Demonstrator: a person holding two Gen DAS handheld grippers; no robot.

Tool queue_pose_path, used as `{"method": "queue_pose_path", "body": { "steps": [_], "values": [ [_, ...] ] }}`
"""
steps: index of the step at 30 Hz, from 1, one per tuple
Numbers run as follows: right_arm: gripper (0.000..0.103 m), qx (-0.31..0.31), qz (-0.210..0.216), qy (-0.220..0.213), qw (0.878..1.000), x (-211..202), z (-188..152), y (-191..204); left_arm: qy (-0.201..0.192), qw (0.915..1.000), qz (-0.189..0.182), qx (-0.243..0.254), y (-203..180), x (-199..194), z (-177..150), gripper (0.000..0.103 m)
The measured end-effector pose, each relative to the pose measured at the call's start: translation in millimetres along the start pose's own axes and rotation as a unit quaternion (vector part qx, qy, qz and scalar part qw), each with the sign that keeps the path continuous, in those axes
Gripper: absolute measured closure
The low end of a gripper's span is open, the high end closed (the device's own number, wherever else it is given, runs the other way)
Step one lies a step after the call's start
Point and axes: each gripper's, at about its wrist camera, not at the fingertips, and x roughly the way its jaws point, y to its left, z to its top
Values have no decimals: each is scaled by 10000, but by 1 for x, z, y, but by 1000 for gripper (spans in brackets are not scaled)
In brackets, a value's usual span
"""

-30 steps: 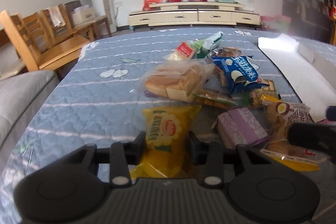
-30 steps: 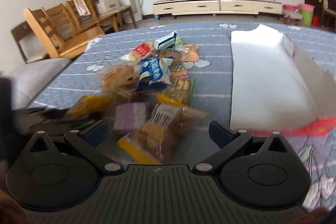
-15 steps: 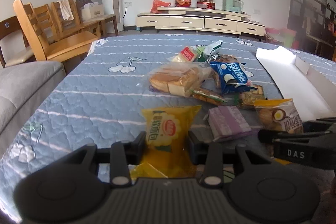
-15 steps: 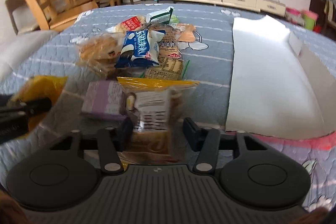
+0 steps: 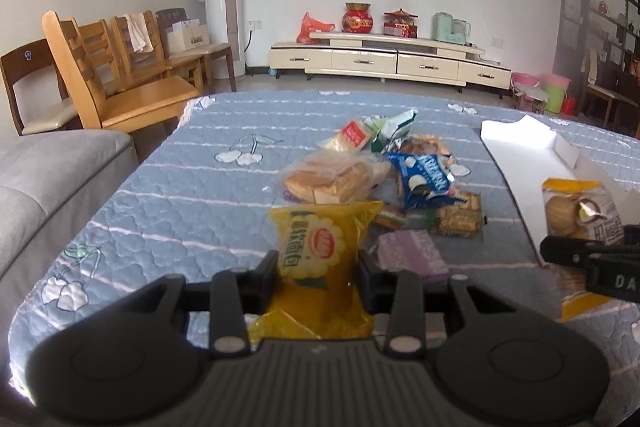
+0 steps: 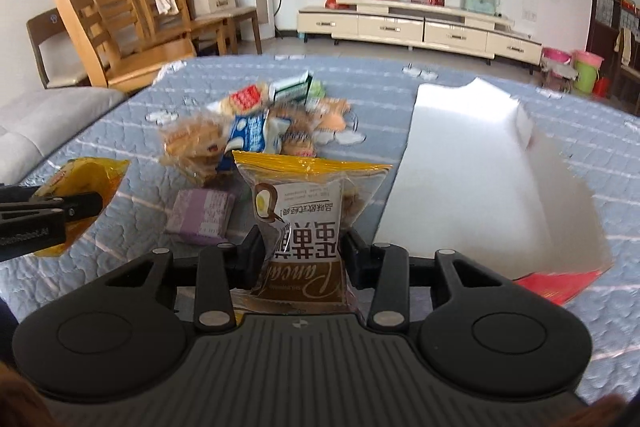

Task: Organize snacks
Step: 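Carry the yellow cake pack and brown bread bag into the white tray with both tools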

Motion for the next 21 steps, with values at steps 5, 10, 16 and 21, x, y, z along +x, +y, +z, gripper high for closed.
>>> {"method": "queue_pose_path", "body": {
  "steps": [5,10,16,21],
  "values": [
    [53,0,-53,-198,9998,-19,3,-6,-102,9999,-39,55,-11,-10,6,65],
    [53,-9,-109,-337,9994,-39,6,-15,-160,9998,-93,77,-22,-17,11,65],
    [53,102,-227,-402,9989,-51,3,-33,-207,9995,-170,145,-37,-21,16,65],
    [53,230,-307,-448,9983,-61,1,-47,-250,9989,-288,285,-54,-22,22,65]
  ]
}}
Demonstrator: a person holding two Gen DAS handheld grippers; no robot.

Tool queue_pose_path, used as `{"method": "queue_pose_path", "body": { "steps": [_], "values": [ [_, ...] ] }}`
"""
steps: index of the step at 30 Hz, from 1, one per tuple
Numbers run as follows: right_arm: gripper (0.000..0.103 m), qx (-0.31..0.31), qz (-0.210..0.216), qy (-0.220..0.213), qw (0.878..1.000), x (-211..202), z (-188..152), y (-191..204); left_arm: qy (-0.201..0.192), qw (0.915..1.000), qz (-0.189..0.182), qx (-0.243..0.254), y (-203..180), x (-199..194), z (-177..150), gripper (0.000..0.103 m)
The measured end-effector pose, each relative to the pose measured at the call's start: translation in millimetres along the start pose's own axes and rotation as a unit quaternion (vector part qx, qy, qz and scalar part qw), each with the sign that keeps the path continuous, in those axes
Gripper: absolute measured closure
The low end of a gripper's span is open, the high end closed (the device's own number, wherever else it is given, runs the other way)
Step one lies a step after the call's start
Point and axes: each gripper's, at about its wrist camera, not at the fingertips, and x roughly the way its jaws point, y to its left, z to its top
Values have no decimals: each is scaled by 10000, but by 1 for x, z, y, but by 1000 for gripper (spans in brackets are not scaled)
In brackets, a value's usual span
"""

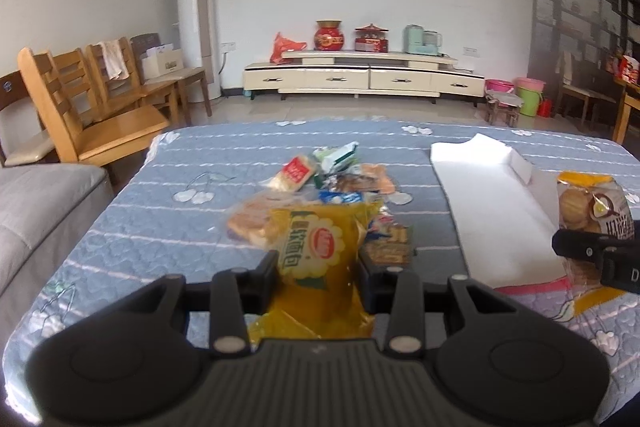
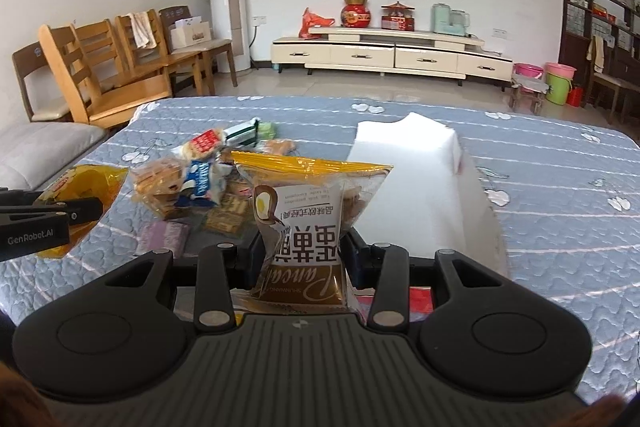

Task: Organize snacks
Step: 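Carry the yellow cake pack and brown bread bag into the white tray with both tools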

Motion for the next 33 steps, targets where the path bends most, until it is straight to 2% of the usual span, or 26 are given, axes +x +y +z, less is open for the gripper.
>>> {"method": "queue_pose_path", "body": {
  "steps": [6,19,26,33],
  "values": [
    [53,147,-160,-78,9997,-9,1,-20,-59,9997,-164,154,-21,2,8,65],
    [53,349,-505,-166,9980,-19,5,-55,58,9964,-763,369,-74,23,23,65],
    [53,389,-572,-128,9975,-11,12,-73,74,9936,-1005,512,-101,37,36,65],
    [53,369,-536,-96,9978,9,29,-90,128,9926,-1072,555,-121,54,50,65]
  ]
}}
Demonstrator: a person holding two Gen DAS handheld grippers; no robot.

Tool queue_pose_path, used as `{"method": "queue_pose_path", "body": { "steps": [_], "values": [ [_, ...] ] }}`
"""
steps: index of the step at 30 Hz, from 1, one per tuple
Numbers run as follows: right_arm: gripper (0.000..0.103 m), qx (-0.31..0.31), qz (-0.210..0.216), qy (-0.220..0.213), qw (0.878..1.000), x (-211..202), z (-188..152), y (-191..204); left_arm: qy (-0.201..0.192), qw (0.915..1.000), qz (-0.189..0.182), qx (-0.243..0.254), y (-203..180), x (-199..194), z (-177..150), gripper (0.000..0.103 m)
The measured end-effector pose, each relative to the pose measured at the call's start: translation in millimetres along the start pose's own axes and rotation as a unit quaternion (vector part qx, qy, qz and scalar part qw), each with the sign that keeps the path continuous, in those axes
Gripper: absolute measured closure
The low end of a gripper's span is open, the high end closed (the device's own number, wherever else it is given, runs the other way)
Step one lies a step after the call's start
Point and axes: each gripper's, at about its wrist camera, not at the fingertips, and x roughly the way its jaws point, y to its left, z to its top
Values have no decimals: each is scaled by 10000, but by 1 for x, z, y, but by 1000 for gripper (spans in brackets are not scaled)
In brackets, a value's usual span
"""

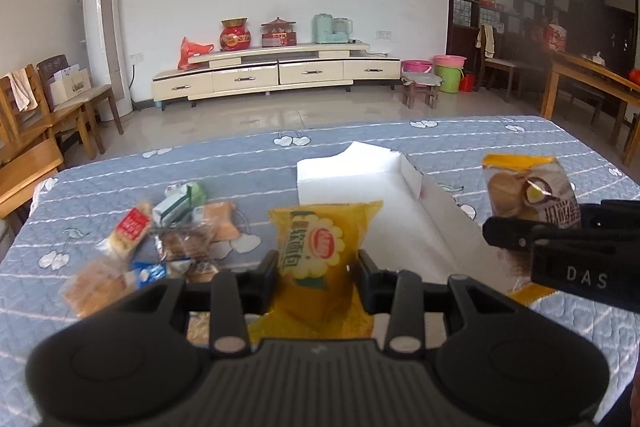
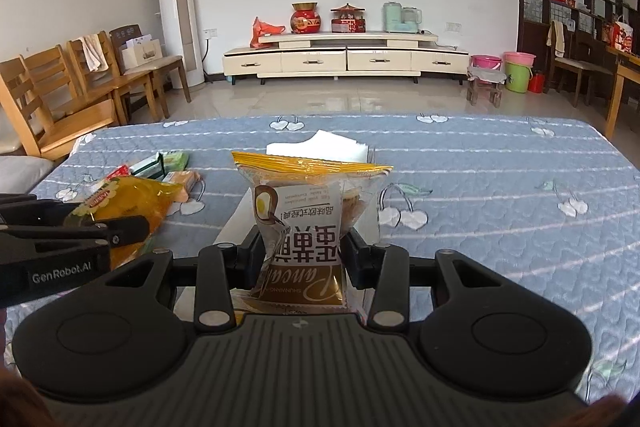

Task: Organize snacks
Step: 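Carry the yellow cake pack and brown bread bag into the white tray with both tools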

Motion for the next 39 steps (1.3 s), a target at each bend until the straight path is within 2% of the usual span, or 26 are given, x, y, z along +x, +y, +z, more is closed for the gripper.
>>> {"method": "queue_pose_path", "body": {
  "steps": [26,34,35,36,38,39],
  "values": [
    [53,-329,247,412,9983,129,84,-28,388,9992,46,121,-34,96,48,65],
    [51,-544,85,619,9966,166,94,-27,564,9980,-243,158,-42,129,49,65],
    [47,-561,60,659,9962,171,95,-27,609,9974,-382,103,-43,132,48,65],
    [31,-589,-8,626,9963,174,96,-26,648,9967,-485,56,-43,135,46,63],
    [0,-677,-109,445,9967,172,95,-26,711,9954,-637,-11,-44,136,42,48],
    [0,-668,-154,347,9970,167,95,-26,690,9952,-698,-41,-43,133,40,36]
  ]
}}
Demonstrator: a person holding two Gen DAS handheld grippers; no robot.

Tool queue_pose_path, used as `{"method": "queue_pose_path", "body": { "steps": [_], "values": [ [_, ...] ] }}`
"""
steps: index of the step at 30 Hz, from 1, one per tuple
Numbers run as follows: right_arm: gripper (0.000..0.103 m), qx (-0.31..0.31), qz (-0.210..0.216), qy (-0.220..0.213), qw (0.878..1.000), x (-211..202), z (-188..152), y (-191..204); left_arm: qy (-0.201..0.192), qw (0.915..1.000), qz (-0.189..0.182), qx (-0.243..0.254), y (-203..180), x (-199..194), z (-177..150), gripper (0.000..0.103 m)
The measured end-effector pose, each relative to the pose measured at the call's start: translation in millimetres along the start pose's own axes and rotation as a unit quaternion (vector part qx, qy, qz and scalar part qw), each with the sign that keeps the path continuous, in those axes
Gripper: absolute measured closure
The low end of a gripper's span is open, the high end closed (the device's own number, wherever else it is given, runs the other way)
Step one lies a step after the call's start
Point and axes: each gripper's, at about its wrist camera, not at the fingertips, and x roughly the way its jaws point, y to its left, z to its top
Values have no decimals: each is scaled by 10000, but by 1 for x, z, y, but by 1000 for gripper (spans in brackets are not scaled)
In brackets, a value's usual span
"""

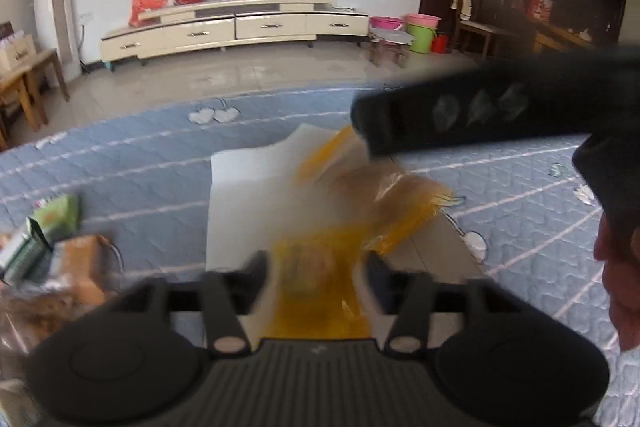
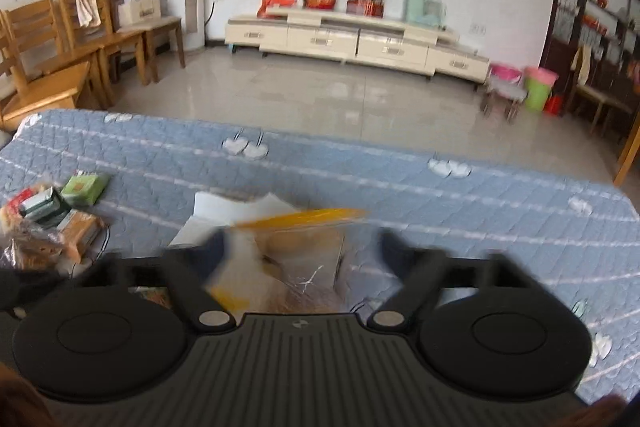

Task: Organize snacks
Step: 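Carry the yellow cake pack and brown bread bag into the white tray with both tools, then open both tools and withdraw from the tray toward the snack pile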

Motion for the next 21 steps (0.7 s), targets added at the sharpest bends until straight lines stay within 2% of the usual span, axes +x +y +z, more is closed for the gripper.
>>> {"method": "queue_pose_path", "body": {
  "steps": [4,7,11,16,21],
  "values": [
    [0,107,-157,-243,9995,-22,1,-5,-11,10000,-25,-91,0,-14,-8,14],
    [0,306,-167,-424,9985,-44,-7,-7,-72,9997,190,-135,0,-29,-15,5],
    [0,414,-323,-598,9968,-76,-21,-2,-84,9992,355,-146,-1,-53,-24,3],
    [0,375,-681,-527,9956,-103,-41,10,-185,9981,577,-60,1,-79,-34,1],
    [0,513,-709,-521,9948,-121,-59,23,-97,9968,783,-104,6,-101,-48,1]
  ]
}}
